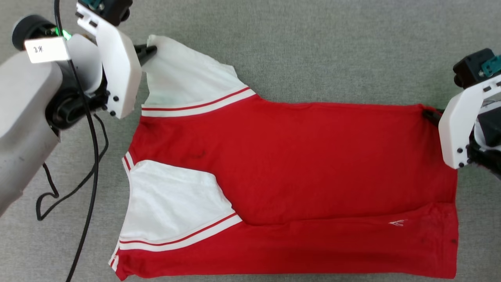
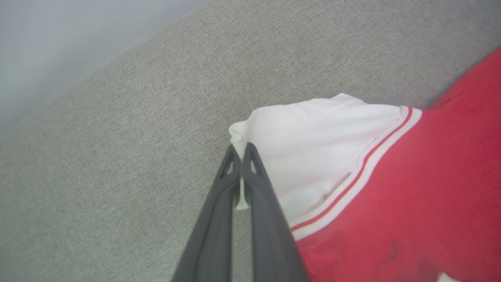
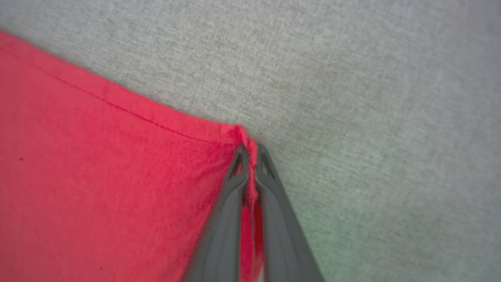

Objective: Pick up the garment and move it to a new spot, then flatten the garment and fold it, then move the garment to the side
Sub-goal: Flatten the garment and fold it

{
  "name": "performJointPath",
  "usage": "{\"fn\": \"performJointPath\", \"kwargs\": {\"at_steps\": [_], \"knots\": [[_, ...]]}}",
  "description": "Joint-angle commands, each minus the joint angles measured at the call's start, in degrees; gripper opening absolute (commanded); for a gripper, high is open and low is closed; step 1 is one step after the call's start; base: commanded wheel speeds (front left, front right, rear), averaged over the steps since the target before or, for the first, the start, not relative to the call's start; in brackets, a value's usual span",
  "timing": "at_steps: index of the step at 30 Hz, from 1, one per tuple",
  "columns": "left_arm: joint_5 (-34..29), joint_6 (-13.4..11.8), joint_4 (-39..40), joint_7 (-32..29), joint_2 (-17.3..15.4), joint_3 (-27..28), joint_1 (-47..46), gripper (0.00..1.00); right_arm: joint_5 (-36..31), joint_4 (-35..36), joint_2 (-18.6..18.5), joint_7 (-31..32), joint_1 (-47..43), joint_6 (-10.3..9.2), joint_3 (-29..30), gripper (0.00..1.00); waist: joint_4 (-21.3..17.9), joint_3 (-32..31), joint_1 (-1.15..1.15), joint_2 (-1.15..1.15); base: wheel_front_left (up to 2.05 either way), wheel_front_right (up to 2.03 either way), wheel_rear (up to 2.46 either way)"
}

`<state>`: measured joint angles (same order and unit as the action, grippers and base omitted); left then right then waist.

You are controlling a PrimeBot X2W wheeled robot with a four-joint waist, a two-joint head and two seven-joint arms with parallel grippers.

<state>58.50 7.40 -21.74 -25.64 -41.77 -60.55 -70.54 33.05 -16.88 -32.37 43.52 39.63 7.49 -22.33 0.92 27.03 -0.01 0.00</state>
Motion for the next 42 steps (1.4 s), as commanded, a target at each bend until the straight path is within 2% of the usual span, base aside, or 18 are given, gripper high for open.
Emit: {"fn": "performJointPath", "kwargs": {"at_steps": [1,6,15,22,31,38,42], "knots": [[0.1,0.0,-0.2,1.0,0.1,0.0,1.2,0.0,0.2,-0.7,0.1,-1.5,-2.0,-0.02,-0.5,0.0,0.2,-2.0,0.01,0.0,0.0,0.0,0.0],[0.9,-0.1,-0.2,3.5,-0.4,-0.6,5.0,0.0,1.2,0.8,-1.4,-7.7,-4.6,-0.02,0.1,0.0,0.3,-6.5,0.01,0.0,0.0,0.0,0.0],[2.2,-3.1,5.4,7.6,-4.4,-1.2,13.7,0.0,2.6,4.3,-2.1,-12.7,-13.7,-0.03,2.7,0.0,0.9,-13.2,0.01,0.0,0.0,0.0,0.0],[3.6,-7.0,12.0,10.8,-8.1,-2.5,23.0,0.0,3.1,7.9,-2.6,-13.5,-22.7,-0.03,6.3,0.0,1.8,-17.0,0.01,0.0,0.0,0.0,0.0],[6.7,-12.8,19.6,15.8,-12.4,-4.5,36.0,0.0,3.4,13.3,-1.1,-13.2,-34.2,-0.03,11.1,0.0,2.4,-19.0,0.01,0.0,0.0,0.0,0.0],[9.3,-14.6,20.5,17.8,-12.6,-5.4,41.4,0.0,3.2,14.8,0.6,-11.3,-40.3,-0.03,13.1,0.0,2.8,-18.6,0.01,0.0,0.0,0.0,0.0],[10.4,-14.2,18.2,18.8,-11.2,-5.7,43.2,0.0,3.0,13.3,1.8,-9.7,-41.5,-0.03,12.0,0.0,2.6,-17.7,0.01,0.0,0.0,0.0,0.0]]}}
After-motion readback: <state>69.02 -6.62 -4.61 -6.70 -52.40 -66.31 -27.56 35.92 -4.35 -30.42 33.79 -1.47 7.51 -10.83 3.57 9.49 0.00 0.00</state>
